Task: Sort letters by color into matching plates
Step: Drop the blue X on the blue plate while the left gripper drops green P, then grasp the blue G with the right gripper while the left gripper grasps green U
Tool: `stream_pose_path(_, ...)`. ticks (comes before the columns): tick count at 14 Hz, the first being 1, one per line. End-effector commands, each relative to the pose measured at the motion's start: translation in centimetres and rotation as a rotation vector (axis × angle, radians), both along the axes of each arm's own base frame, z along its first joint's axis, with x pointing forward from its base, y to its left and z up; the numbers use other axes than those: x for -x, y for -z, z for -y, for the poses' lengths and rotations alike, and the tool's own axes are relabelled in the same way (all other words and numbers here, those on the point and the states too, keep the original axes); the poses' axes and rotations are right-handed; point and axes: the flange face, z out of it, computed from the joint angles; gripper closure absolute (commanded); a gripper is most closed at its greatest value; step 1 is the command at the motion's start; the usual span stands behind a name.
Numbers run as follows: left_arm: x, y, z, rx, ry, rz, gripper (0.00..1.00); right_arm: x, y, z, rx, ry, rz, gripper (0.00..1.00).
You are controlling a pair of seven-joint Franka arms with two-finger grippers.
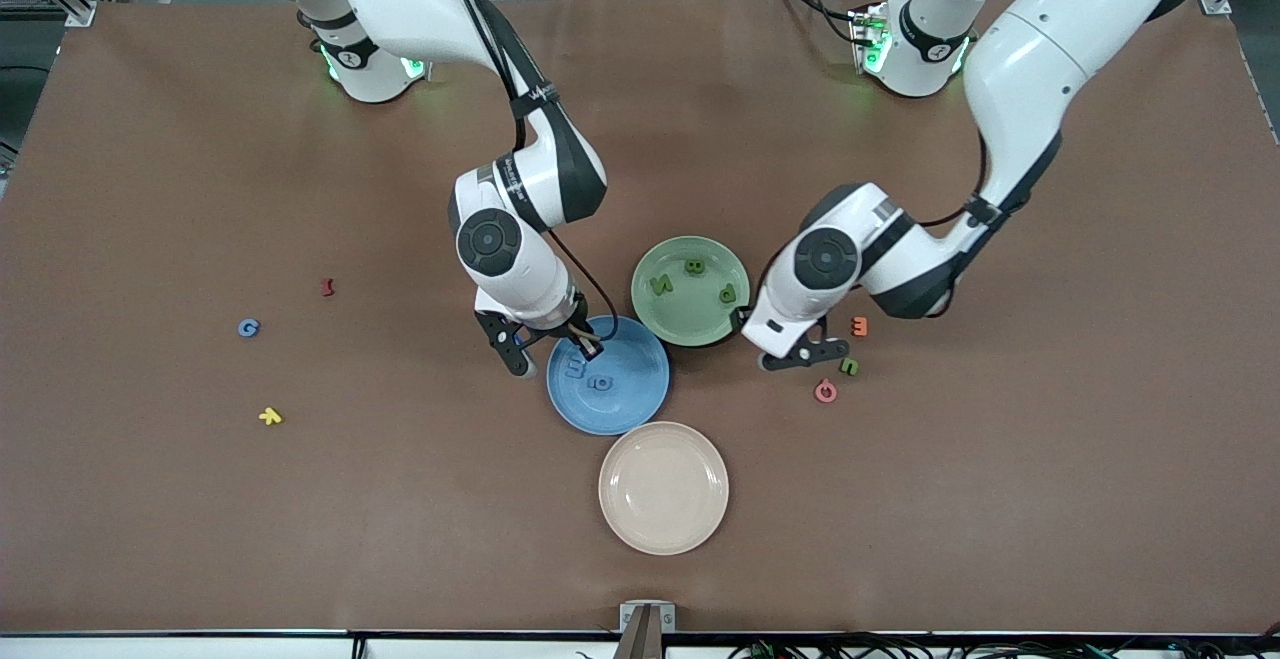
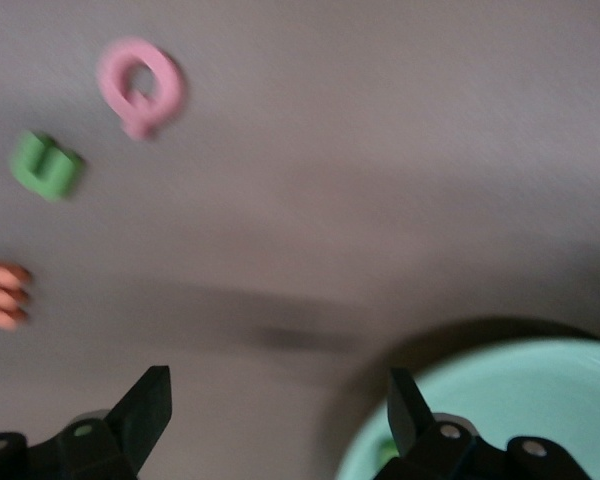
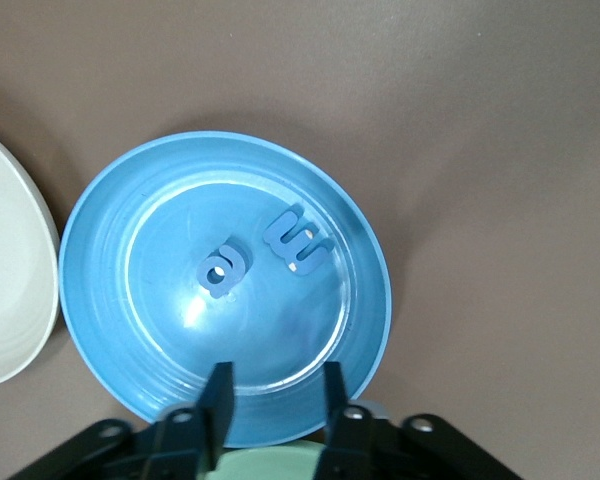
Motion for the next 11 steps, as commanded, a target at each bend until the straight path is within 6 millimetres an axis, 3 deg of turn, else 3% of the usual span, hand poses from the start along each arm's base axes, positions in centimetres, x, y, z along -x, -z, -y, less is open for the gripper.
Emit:
stream_pose_path(1, -1.5, -0.9, -3.8, -0.025, 0.056, 0.035, 0.05, -0.6, -0.7, 0.2, -0.016, 0.008, 0.005, 0.0)
stream_pose_path(3, -2.6, -0.8, -5.8, -0.023, 0.104, 0.043, 0.05, -1.3, -1.0, 1.7, -0.006, -0.01, 0.01, 0.0)
stream_pose_path(5, -3.4, -0.7, -7.9, -0.031, 0.195, 0.052, 0.05, -1.7, -0.2, 4.8, 0.014, -0.108, -0.018, 0.0)
stream_pose_path(9, -4.4, -0.5, -9.2, 0.013, 0.304, 0.089, 0.05, -1.1, 1.6, 14.0, 0.181, -0.305, -0.042, 0.0)
stream_pose_path(11, -4.7, -0.2, -9.5, 0.037, 0.33, 0.114, 0.04, -0.8, 1.4, 19.3, 0.241, -0.4, -0.059, 0.0)
